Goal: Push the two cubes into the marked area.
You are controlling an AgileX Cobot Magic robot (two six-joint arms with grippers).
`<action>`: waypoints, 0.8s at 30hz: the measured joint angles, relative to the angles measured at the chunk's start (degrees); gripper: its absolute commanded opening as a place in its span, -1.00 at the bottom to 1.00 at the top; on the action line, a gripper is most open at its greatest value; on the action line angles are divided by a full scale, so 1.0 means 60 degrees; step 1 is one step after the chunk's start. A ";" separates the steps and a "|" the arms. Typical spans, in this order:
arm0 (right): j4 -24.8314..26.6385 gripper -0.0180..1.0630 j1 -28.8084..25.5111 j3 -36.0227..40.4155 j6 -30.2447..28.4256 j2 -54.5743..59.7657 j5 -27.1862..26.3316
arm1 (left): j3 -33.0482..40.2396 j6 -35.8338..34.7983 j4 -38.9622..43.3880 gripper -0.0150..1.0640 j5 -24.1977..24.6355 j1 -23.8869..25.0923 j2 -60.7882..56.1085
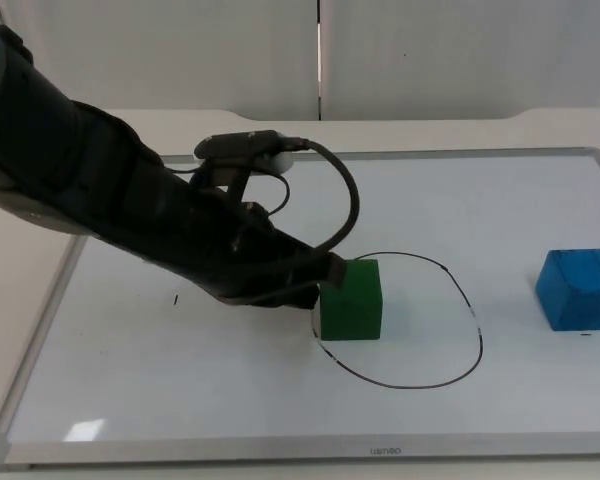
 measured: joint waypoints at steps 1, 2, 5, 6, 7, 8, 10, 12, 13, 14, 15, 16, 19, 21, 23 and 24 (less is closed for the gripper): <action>0.0000 0.98 0.0000 0.0000 0.0000 0.0000 0.0000 | -0.0021 0.0000 0.0000 -0.98 0.0000 0.0000 0.0000; 0.0000 0.98 0.0000 0.0000 0.0000 0.0000 0.0000 | -0.0064 0.0000 0.0000 -0.98 0.0000 -0.0015 0.0000; 0.0000 0.98 0.0000 0.0000 0.0000 0.0000 0.0000 | -0.0110 0.0000 0.0000 -0.98 0.0000 -0.0037 0.0000; 0.0000 0.98 0.0000 0.0000 0.0000 0.0000 0.0000 | -0.0132 0.0000 0.0000 -0.98 -0.0023 -0.0056 0.0000; 0.0000 0.98 0.0000 0.0000 0.0000 0.0000 0.0000 | -0.0137 0.0000 0.0000 -0.98 -0.0023 -0.0056 0.0000; 0.0000 0.98 0.0000 0.0000 0.0000 0.0000 0.0000 | -0.0137 0.0000 0.0000 -0.98 -0.0023 -0.0056 0.0000; 0.0000 0.98 0.0000 0.0000 0.0000 0.0000 0.0000 | -0.0152 0.0000 0.0000 -0.98 -0.0023 -0.0056 0.0000; 0.0000 0.98 0.0000 0.0000 0.0000 0.0000 0.0000 | -0.0152 0.0000 0.0000 -0.98 -0.0023 -0.0056 0.0000; 0.0000 0.98 0.0000 0.0000 0.0000 0.0000 0.0000 | -0.0152 0.0000 0.0000 -0.98 -0.0023 -0.0056 0.0000; 0.0000 0.98 0.0000 0.0000 0.0000 0.0000 0.0000 | -0.0152 0.0000 0.0000 -0.98 -0.0023 -0.0090 0.0000; 0.0000 0.98 0.0000 0.0000 0.0000 0.0000 0.0000 | -0.0152 0.0000 0.0000 -0.98 -0.0005 -0.0110 0.0000; 0.0000 0.98 0.0000 0.0000 0.0000 0.0000 0.0000 | -0.0152 0.0000 0.0000 -0.98 0.0015 -0.0131 0.0000; 0.0000 0.98 0.0000 0.0000 0.0000 0.0000 0.0000 | -0.0152 0.0000 0.0000 -0.98 0.0041 -0.0131 0.0000; 0.0000 0.98 0.0000 0.0000 0.0000 0.0000 0.0000 | -0.0152 0.0000 0.0000 -0.98 0.0080 -0.0131 0.0000; 0.0000 0.98 0.0000 0.0000 0.0000 0.0000 0.0000 | -0.0152 0.0000 0.0000 -0.98 0.0087 -0.0131 0.0000; 0.0000 0.98 0.0000 0.0000 0.0000 0.0000 0.0000 | -0.0152 0.0000 0.0000 -0.98 0.0087 -0.0131 0.0000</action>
